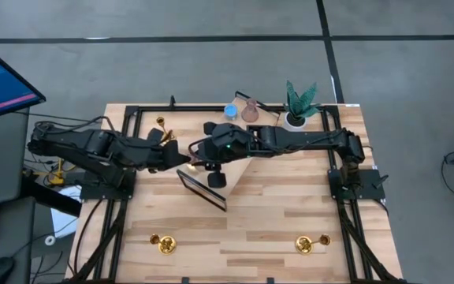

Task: Pick & Place candle stick holders
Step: Put the glass candle holder on the shelf

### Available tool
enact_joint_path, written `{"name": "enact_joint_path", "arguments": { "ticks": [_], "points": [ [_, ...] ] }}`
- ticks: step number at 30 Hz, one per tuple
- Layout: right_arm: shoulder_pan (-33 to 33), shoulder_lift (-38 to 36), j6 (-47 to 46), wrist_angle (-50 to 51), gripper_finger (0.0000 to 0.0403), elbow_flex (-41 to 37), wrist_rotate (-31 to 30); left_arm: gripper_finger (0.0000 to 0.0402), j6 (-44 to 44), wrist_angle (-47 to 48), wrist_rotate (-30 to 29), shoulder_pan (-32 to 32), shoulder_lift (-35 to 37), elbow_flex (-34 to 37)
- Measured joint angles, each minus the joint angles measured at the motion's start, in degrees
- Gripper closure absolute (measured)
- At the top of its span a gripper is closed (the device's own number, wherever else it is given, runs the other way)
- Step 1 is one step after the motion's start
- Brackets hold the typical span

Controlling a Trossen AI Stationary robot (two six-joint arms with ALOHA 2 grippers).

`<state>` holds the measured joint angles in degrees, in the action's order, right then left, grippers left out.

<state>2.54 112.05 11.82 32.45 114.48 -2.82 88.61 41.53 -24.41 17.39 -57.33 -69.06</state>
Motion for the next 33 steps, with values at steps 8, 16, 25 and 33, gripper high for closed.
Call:
{"name": "enact_joint_path", "arguments": {
  "ticks": [8, 16, 25, 33],
  "points": [
    [0.0, 0.0, -1.3, -0.4, 0.0318, 0.0, -0.1, 0.0321, -1.4, -0.1, -1.3, 0.0, 1.0, 0.0],
    [0.0, -0.1, -2.7, -0.7, 0.0318, -1.3, -0.1, 0.0320, -3.8, 0.3, -1.3, 0.0, 0.8, 0.0],
    [0.8, -1.6, -3.7, -4.3, 0.0318, -5.3, -0.2, 0.0321, -7.4, 0.5, -1.3, 0.0, 0.8, 0.1],
    [0.8, -7.4, -7.8, -14.0, 0.0323, -19.3, -1.9, 0.0321, -8.7, -1.0, -1.9, 0.0, 0.9, -0.1]
  ]
}}
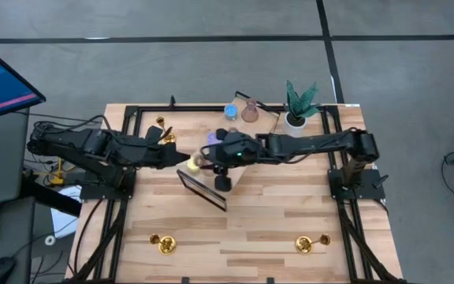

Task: Pick & Place candle stick holders
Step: Put the glass candle holder on the shelf

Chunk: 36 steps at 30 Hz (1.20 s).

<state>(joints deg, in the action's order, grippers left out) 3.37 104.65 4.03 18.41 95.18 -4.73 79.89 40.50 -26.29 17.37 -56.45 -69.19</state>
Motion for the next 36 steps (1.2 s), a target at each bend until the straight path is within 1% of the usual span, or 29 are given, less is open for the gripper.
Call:
{"name": "enact_joint_path", "arguments": {
  "ticks": [1, 3, 5, 13, 18, 23, 26, 28, 34, 36],
  "points": [
    [0.0, -1.3, -0.5, -0.6, 0.0323, -2.2, -1.0, 0.0321, -0.1, 0.1, -0.1, 0.0, 0.0, 0.0],
    [0.0, -3.7, -1.2, -5.8, 0.0323, -5.7, -1.9, 0.0321, -0.2, 0.1, -0.8, 0.0, -0.1, 0.0],
    [0.1, -6.2, -1.7, -8.3, 0.0323, -9.1, -3.0, 0.0321, -0.2, 0.1, -1.2, 0.0, 0.0, 0.0],
    [0.9, -12.9, -4.1, -18.3, 0.0323, -20.7, -6.0, 0.0321, -0.7, 0.0, -1.6, 0.0, 0.0, 0.1],
    [2.1, -13.5, -3.9, -28.2, 0.0323, -26.2, -6.0, 0.0321, -1.7, -0.3, -2.3, 0.0, 0.0, 0.1],
    [3.1, -12.3, -3.9, -35.2, 0.0325, -29.2, -6.1, 0.0321, -1.7, -0.5, -2.8, 0.0, 0.0, 0.1],
    [3.3, -11.6, -3.8, -34.6, 0.0326, -30.3, -5.9, 0.0321, -1.7, -0.6, -2.9, 0.0, 0.1, 0.1],
    [3.2, -10.7, -3.7, -36.7, 0.0326, -29.9, -5.9, 0.0321, -1.7, -0.8, -2.9, 0.0, 0.1, 0.1],
    [2.9, -9.1, -3.0, -38.4, 0.0327, -29.9, -5.7, 0.0321, -1.7, -0.8, -3.1, 0.0, 0.1, 0.1],
    [2.9, -8.9, -2.6, -37.2, 0.0327, -30.2, -5.7, 0.0321, -1.7, -0.8, -3.1, 0.0, 0.1, 0.1]
  ]
}}
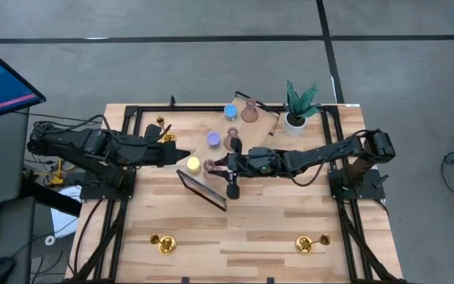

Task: Pick & Place candle stick holders
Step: Put the glass candle holder on the shelf, then put the bottom right candle holder on the shelf

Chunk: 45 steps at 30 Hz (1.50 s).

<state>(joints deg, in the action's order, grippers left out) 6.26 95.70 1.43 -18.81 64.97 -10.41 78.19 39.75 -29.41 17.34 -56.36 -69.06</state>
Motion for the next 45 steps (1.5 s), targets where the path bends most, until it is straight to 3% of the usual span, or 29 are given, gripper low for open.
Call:
{"name": "enact_joint_path", "arguments": {
  "ticks": [6, 10, 21, 27, 32, 36, 45],
  "points": [
    [0.5, 2.4, -0.4, -3.0, 0.0332, 0.0, 0.0, 0.0321, 0.0, -0.2, -0.1, 0.0, 0.0, 0.0],
    [0.5, 2.7, -0.6, -4.8, 0.0402, 0.3, -0.1, 0.0321, 0.0, -0.4, -0.1, 0.0, 0.0, 0.0],
    [1.9, 0.5, -1.5, -0.9, 0.0400, 0.2, -2.0, 0.0328, -1.4, -0.3, 1.8, 0.5, 0.2, 0.0],
    [2.7, -8.6, 1.4, 6.4, 0.0401, 0.2, -4.7, 0.0391, -4.7, 5.0, 2.5, 0.3, 2.9, 0.1],
    [2.1, -15.7, 0.9, 16.3, 0.0402, 0.2, -5.1, 0.0398, -4.9, 5.0, 1.1, 0.3, 6.0, 0.1],
    [2.2, -21.4, -3.0, 27.1, 0.0399, 0.2, -10.7, 0.0398, -4.9, 5.2, 0.4, 0.3, 7.4, 0.1],
    [3.8, -29.3, -18.2, 52.8, 0.0309, 0.2, -21.0, 0.0399, -4.9, 5.3, 0.3, 0.3, 7.6, 0.1]
  ]
}}
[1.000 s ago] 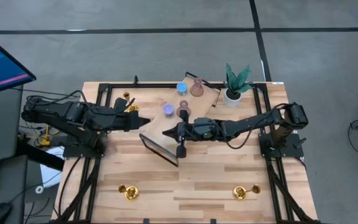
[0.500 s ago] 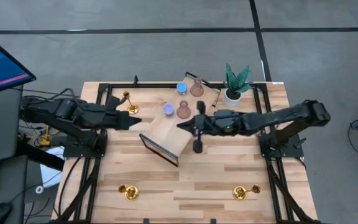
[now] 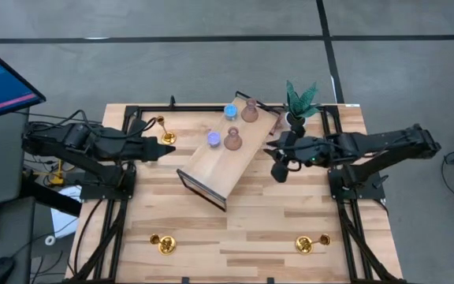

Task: Pick & Place candle stick holders
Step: Put the bottom right candle holder on the shelf

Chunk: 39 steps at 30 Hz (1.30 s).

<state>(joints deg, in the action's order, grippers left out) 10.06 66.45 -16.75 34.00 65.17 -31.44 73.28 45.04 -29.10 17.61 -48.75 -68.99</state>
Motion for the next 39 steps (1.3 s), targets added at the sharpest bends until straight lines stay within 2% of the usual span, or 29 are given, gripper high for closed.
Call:
{"name": "enact_joint_path", "arguments": {
  "ticks": [5, 9, 13, 23, 32, 39],
  "points": [
    [2.1, -2.7, -4.3, 4.8, 0.0249, 0.0, -3.4, 0.0399, 0.0, 0.0, 0.0, 0.0, 0.0, 0.0],
    [3.6, -5.5, -6.6, 6.7, 0.0220, 0.0, -7.4, 0.0399, -0.9, 0.0, 0.0, 0.0, 0.0, 0.0],
    [4.2, -8.4, -8.8, 8.3, 0.0212, 0.0, -10.7, 0.0399, -1.4, 0.0, 0.0, 0.0, 0.0, 0.0],
    [1.7, -14.5, -10.0, 9.1, 0.0218, 0.0, -13.7, 0.0399, -1.5, 0.0, -1.3, 0.0, 0.0, 0.0],
    [-8.5, -14.3, -9.8, 13.4, 0.0185, 1.3, -12.5, 0.0384, -1.5, -0.1, -2.6, 0.0, -0.1, 0.0],
    [-23.8, -9.7, -1.1, 14.4, 0.0142, 8.7, -5.7, 0.0320, -4.4, -2.3, -6.8, 0.0, -1.7, 0.0]
  ]
}}
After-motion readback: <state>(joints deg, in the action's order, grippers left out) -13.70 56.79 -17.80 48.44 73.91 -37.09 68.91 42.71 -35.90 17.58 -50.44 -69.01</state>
